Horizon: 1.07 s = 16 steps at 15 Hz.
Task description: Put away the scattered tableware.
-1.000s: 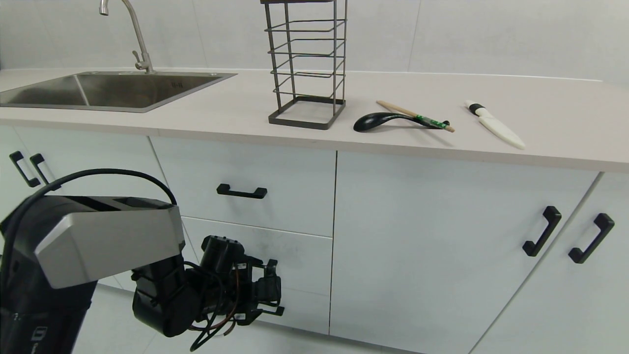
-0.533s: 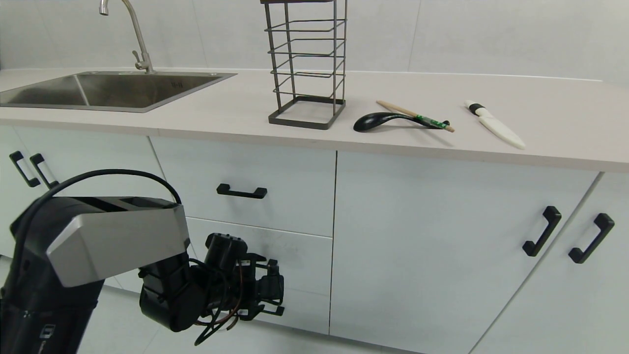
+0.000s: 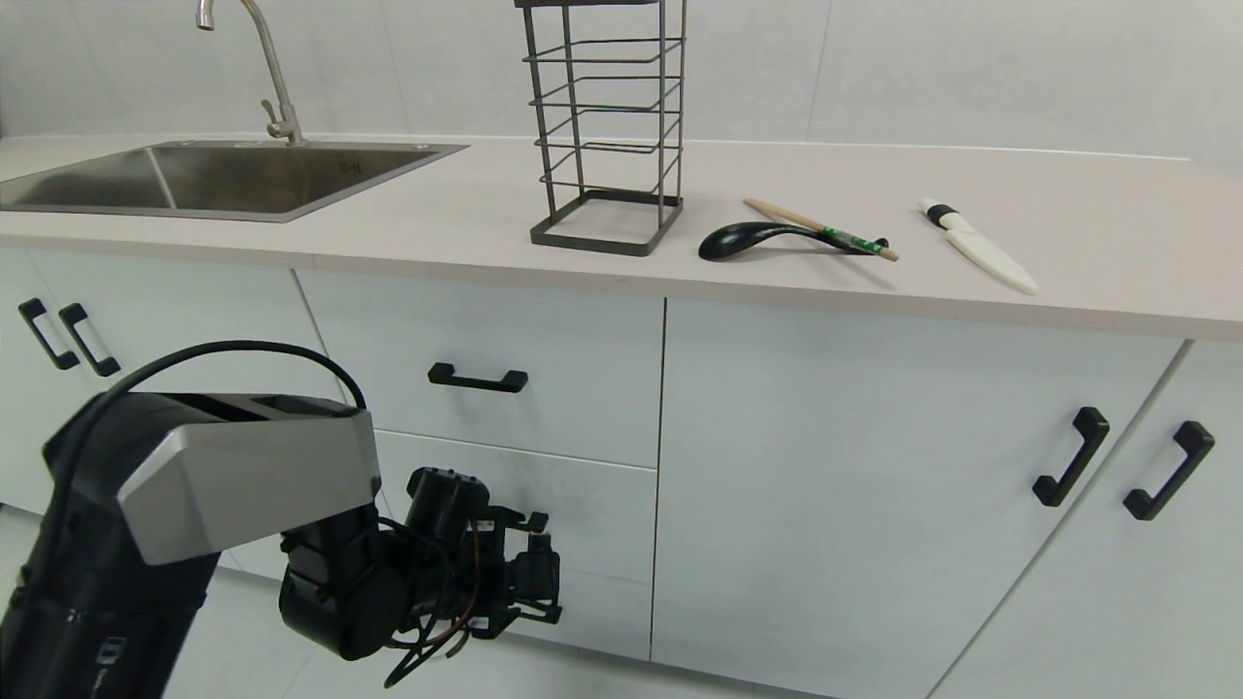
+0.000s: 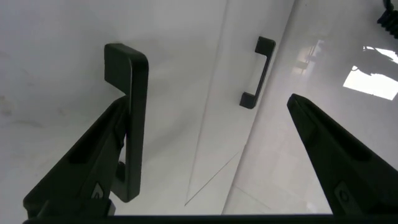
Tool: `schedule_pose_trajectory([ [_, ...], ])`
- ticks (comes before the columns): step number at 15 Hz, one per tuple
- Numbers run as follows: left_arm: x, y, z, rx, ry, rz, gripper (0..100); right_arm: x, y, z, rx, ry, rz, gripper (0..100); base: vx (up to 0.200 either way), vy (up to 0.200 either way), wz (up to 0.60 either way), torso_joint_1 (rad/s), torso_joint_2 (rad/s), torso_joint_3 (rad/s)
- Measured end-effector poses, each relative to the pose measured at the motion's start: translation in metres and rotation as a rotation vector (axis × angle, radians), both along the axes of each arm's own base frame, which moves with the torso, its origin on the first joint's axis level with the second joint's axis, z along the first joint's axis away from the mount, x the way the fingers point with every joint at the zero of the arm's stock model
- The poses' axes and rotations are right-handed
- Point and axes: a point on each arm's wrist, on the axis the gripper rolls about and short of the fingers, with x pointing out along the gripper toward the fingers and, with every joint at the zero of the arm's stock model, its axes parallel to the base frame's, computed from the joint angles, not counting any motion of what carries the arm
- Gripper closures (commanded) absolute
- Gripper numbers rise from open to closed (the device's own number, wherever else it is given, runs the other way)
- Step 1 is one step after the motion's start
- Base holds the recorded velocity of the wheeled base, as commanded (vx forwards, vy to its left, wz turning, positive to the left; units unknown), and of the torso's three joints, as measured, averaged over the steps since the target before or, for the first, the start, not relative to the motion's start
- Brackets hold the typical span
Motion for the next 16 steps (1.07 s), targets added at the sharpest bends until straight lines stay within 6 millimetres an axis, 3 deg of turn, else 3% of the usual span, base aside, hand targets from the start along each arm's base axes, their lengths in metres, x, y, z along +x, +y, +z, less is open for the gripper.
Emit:
schedule_pose_trajectory([
  [9,-0.033,0.012,0.000,0.033,0.077,-0.001,0,0.000,0.000,0.000,0.000,0.000,0.001,100,0.000,0.000,0.00,0.000,0.00,0.000],
  [16,-0.063,0.027,0.033,0.025,0.062,0.009,0,0.000,0.000,0.000,0.000,0.000,0.001,100,0.000,0.000,0.00,0.000,0.00,0.000],
])
